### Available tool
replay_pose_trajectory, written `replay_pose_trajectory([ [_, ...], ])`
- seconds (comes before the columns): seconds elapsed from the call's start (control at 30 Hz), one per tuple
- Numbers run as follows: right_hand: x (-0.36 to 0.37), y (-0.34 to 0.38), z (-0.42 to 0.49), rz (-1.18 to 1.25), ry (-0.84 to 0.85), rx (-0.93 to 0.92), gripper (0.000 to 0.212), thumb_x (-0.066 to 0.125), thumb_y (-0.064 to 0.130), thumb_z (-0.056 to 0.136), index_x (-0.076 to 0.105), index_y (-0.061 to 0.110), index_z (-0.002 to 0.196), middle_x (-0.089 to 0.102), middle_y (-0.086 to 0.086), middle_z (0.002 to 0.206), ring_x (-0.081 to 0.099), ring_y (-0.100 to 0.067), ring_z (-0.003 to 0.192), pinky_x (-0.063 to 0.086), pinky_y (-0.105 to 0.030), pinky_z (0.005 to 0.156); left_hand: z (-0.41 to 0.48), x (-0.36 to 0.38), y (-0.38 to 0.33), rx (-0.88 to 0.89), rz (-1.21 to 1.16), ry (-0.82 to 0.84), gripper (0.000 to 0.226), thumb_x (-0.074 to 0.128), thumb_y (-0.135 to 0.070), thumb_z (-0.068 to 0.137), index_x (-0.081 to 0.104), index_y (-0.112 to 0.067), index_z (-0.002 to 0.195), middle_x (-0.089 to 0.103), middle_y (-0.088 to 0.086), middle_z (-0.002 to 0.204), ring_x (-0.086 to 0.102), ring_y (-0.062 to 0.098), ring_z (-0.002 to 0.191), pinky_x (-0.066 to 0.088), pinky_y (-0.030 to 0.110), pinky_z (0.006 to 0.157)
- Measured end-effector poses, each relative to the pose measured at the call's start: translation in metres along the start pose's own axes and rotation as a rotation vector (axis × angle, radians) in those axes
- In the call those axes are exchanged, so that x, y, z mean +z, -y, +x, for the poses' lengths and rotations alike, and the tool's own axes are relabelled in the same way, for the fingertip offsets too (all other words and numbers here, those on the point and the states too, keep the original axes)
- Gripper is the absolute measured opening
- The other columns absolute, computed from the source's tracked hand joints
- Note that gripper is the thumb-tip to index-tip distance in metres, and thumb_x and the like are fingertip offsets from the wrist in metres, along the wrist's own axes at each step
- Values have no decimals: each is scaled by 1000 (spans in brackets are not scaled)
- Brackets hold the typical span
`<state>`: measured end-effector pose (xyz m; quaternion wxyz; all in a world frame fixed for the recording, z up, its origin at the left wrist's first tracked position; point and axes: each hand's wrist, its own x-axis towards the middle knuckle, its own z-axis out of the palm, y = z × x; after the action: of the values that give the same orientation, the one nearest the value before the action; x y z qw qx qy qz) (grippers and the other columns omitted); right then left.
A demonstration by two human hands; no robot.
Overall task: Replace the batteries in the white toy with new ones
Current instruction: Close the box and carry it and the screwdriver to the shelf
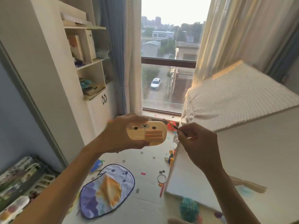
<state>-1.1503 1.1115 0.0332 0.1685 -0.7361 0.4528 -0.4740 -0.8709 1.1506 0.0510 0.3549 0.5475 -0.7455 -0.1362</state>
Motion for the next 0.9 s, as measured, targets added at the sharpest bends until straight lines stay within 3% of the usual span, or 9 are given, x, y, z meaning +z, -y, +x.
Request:
replay_pose_trajectory([
  [0.2, 75, -31, 98, -74, -34, -15, 12, 84, 17, 88, 78, 25, 83, 72, 25, 70, 71, 11, 85, 46, -6, 74, 93, -22, 88, 32, -12, 0, 74, 92, -51, 69, 64, -32, 135, 67, -22, 120, 64, 1, 109, 55, 14, 86],
  [0.27, 99, -40, 138, -79, -39, -10, 11, 84, 16, 87, 78, 24, 83, 69, 27, 70, 71, 10, 86, 51, -12, 74, 132, -30, 116, 28, -10, 14, 73, 91, -53, 70, 63, -33, 135, 66, -23, 119, 62, -3, 109, 55, 13, 86],
  [0.37, 133, -54, 199, -104, -69, 2, 12, 83, 16, 88, 77, 25, 82, 73, 23, 70, 74, 1, 70, 57, -22, 74, 196, -42, 157, 28, -18, 22, 73, 89, -57, 69, 62, -36, 134, 65, -27, 118, 64, -5, 109, 54, 9, 84],
  [0.5, 182, -80, 279, -120, -86, 23, 7, 82, 20, 88, 78, 24, 85, 81, 12, 74, 78, -15, 73, 62, -40, 75, 276, -55, 210, 35, -15, 26, 77, 86, -63, 67, 63, -34, 134, 65, -29, 118, 63, -9, 108, 56, 11, 85],
  [0.63, 233, -111, 351, -120, -72, 57, 9, 81, 19, 89, 77, 24, 83, 80, 13, 72, 76, -6, 62, 62, -36, 73, 354, -55, 273, 55, -36, 29, 77, 88, -58, 68, 64, -28, 135, 65, -28, 117, 62, -10, 109, 55, 10, 83],
  [0.9, 349, -197, 526, -157, -98, 58, 9, 80, 15, 88, 77, 21, 81, 78, 14, 71, 75, -1, 69, 62, -33, 73, 533, -48, 425, 106, -128, 24, 83, 83, -66, 66, 64, -25, 135, 65, -26, 117, 65, -7, 108, 57, 15, 86],
])
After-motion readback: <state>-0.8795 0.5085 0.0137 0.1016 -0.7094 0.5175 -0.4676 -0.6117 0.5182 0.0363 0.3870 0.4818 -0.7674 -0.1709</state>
